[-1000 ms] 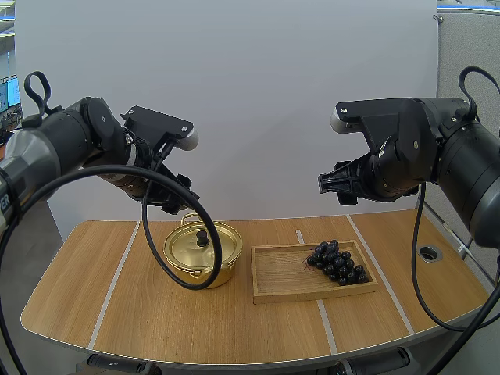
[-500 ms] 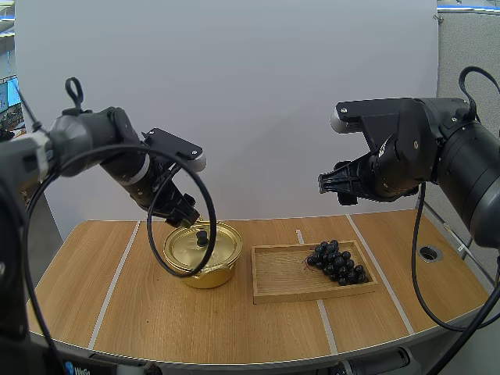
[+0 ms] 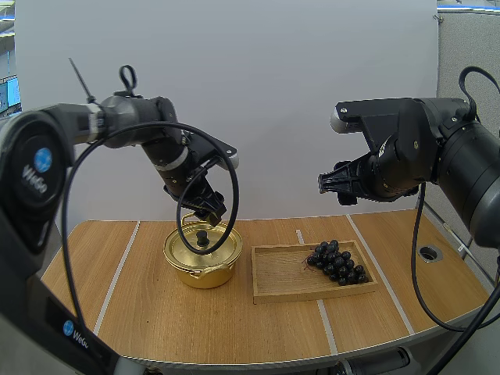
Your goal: Open the pot, put the grape inside, and close it
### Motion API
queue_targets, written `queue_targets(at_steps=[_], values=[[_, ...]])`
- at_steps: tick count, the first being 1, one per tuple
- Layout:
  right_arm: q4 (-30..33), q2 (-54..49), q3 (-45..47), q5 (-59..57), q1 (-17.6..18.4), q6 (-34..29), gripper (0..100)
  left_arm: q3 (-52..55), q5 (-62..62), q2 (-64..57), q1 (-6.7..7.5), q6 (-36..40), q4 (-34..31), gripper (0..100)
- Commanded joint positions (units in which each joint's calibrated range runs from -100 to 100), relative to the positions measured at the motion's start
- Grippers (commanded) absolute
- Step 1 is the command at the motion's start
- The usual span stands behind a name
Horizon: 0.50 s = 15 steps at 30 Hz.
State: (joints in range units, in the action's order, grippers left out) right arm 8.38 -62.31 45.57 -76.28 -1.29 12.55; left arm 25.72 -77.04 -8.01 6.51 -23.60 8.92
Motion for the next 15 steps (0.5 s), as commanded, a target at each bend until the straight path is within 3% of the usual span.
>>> queue_targets(at_steps=[1, 15], values=[[0.1, 0.0, -0.7, 0.2, -0.2, 0.2, 100, -2.1, -0.9, 3.9, 0.91, 2.6, -3.7, 100], [0.1, 0.0, -0.7, 0.2, -0.2, 0.2, 100, -3.1, -0.7, 12.5, 0.91, 2.3, -3.8, 100]])
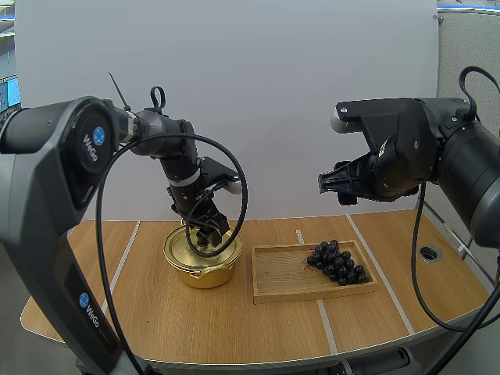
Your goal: Open the pot, put the grape inside, and close it
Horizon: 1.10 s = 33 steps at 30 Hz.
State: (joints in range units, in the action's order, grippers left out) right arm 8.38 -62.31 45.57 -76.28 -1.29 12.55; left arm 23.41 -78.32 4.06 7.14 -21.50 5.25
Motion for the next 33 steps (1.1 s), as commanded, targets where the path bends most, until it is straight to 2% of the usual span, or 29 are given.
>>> queue_targets(at_steps=[1, 11, 12, 13, 15, 16, 17, 18, 33], values=[[0.1, 0.0, -0.7, 0.2, -0.2, 0.2, 100, -0.8, 0.8, 0.6, 0.28, 0.2, -0.2, 100], [0.1, 0.0, -0.7, 0.2, -0.2, 0.2, 100, -0.8, 1.1, 0.6, 0.28, 0.2, -0.2, 100], [0.1, 0.0, -0.7, 0.2, -0.2, 0.2, 100, -0.8, 1.1, 0.6, 0.28, 0.3, -0.2, 93], [0.1, 0.0, -0.7, 0.2, -0.2, 0.2, 100, -0.8, 0.9, 0.6, 0.28, 0.3, -0.2, 73], [0.1, 0.0, -0.7, 0.2, -0.2, 0.2, 100, -0.8, 0.9, 0.6, 0.28, 0.3, -0.2, 42], [0.1, 0.0, -0.7, 0.2, -0.2, 0.2, 100, -0.8, 0.9, 0.6, 0.28, 0.3, -0.2, 29], [0.1, 0.0, -0.7, 0.2, -0.2, 0.2, 100, -0.8, 0.9, 0.6, 0.28, 0.3, -0.2, 11], [0.1, 0.0, -0.7, 0.2, -0.2, 0.2, 100, -0.8, 0.9, 0.6, 0.28, 0.3, -0.2, 1], [0.1, 0.0, -0.7, 0.2, -0.2, 0.2, 100, -4.7, -1.2, -3.9, 0.28, 1.7, -0.2, 0]])
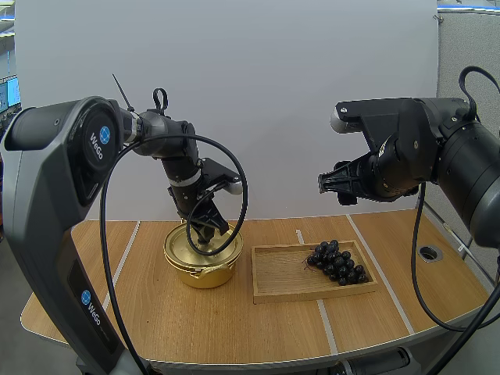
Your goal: Open the pot, put the grape inside, and close it
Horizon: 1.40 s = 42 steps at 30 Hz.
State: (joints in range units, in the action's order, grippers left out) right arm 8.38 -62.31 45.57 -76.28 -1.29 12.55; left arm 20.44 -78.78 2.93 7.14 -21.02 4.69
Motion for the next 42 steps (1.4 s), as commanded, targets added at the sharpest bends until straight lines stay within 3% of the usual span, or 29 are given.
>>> queue_targets(at_steps=[1, 16, 31, 36, 42], values=[[0.1, 0.0, -0.7, 0.2, -0.2, 0.2, 100, -2.5, -0.7, -4.1, 0.28, 1.4, 0.4, 0], [0.1, 0.0, -0.7, 0.7, -0.2, 0.2, 100, -16.1, -0.7, -27.0, 0.28, 5.9, -2.4, 0], [0.1, 0.0, -0.7, 8.0, -0.2, 0.2, 100, -30.2, 7.0, -40.4, 0.28, 6.0, -2.4, 0], [0.3, 0.6, -0.7, 6.2, -0.2, 7.1, 100, -31.4, 10.8, -43.4, 0.28, 6.0, -2.4, 0], [2.5, 5.7, -0.7, 5.0, -0.4, 7.2, 100, -31.4, 12.5, -45.0, 0.28, 6.0, -2.4, 0]])
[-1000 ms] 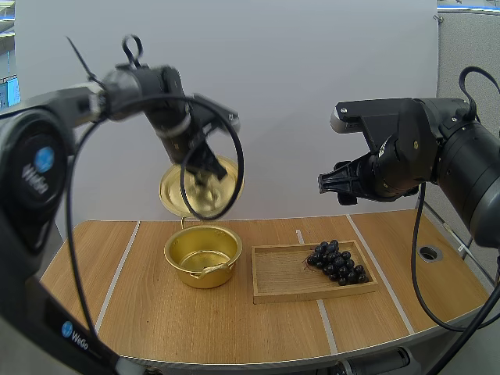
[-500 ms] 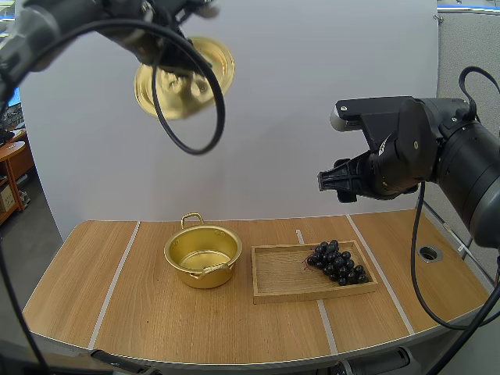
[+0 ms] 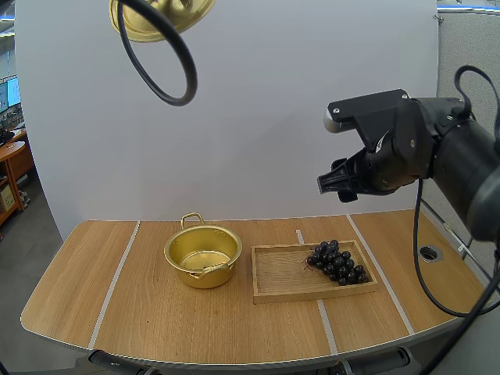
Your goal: Open the pot, put the grape inside, and close it
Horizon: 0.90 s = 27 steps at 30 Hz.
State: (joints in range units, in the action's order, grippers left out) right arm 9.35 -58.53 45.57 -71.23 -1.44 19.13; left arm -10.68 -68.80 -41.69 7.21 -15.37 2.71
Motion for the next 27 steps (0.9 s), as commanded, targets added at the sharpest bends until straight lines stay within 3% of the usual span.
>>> queue_targets(at_steps=[1, 19, 27], values=[[2.1, 3.2, -0.7, 0.0, -0.3, 0.6, 100, -0.3, 2.4, -0.5, 0.21, 0.3, -0.6, 0], [-2.7, 22.7, -0.7, 0.6, -0.3, 10.8, 100, -0.3, 2.2, -0.5, 0.21, 0.3, -1.7, 0], [-14.1, 27.6, -0.9, 2.1, -5.8, 25.2, 100, -0.3, 2.6, 0.0, 0.21, 0.3, -3.7, 0]])
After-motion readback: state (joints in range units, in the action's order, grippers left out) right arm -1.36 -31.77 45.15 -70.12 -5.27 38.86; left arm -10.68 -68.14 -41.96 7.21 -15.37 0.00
